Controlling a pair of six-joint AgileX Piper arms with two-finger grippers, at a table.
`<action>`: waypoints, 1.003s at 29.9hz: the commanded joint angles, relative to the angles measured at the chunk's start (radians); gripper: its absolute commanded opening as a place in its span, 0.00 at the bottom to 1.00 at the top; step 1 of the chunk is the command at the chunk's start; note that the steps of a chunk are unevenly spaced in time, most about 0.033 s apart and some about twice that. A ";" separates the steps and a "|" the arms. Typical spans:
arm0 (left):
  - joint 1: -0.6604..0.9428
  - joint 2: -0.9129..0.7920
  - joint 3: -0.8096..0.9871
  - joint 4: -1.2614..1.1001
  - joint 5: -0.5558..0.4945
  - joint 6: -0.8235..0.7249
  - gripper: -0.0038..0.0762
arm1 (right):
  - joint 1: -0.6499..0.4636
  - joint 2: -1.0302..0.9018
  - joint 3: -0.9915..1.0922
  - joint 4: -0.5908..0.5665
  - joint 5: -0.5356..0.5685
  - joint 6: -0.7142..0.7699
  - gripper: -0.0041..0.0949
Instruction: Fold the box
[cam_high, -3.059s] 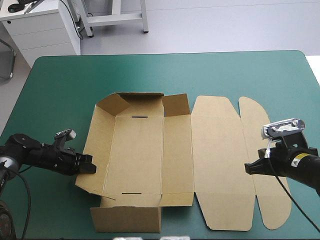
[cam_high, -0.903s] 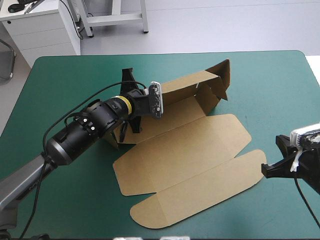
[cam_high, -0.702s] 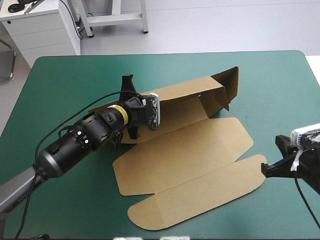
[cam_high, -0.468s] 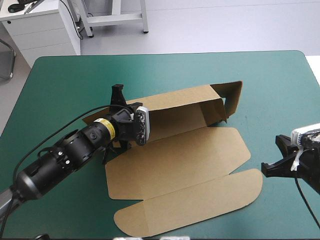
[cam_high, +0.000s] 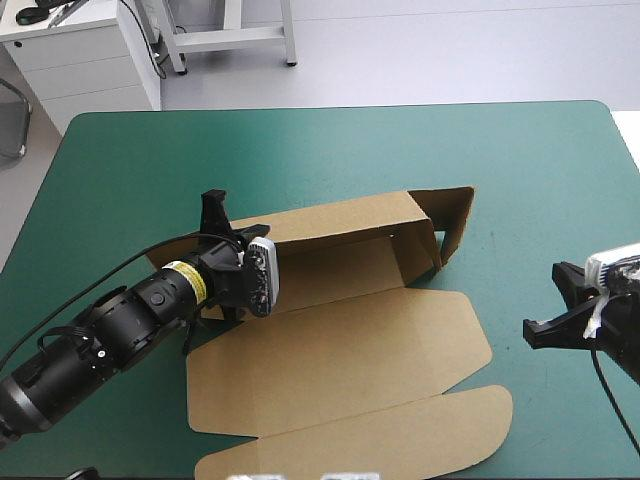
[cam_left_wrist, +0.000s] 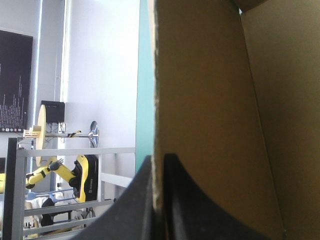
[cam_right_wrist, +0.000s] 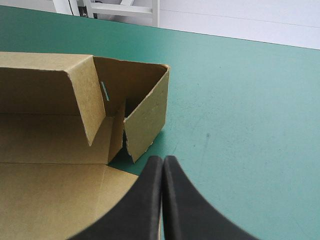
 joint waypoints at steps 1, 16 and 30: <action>-0.007 0.011 -0.029 0.011 -0.116 0.021 0.07 | -0.006 0.003 -0.032 0.002 -0.075 0.001 0.02; 0.063 0.140 -0.029 0.116 -0.315 -0.026 0.04 | -0.006 0.003 -0.032 0.002 -0.049 0.005 0.02; 0.063 0.140 -0.027 0.144 -0.304 -0.015 0.04 | -0.006 0.007 -0.032 0.016 -0.034 0.050 0.02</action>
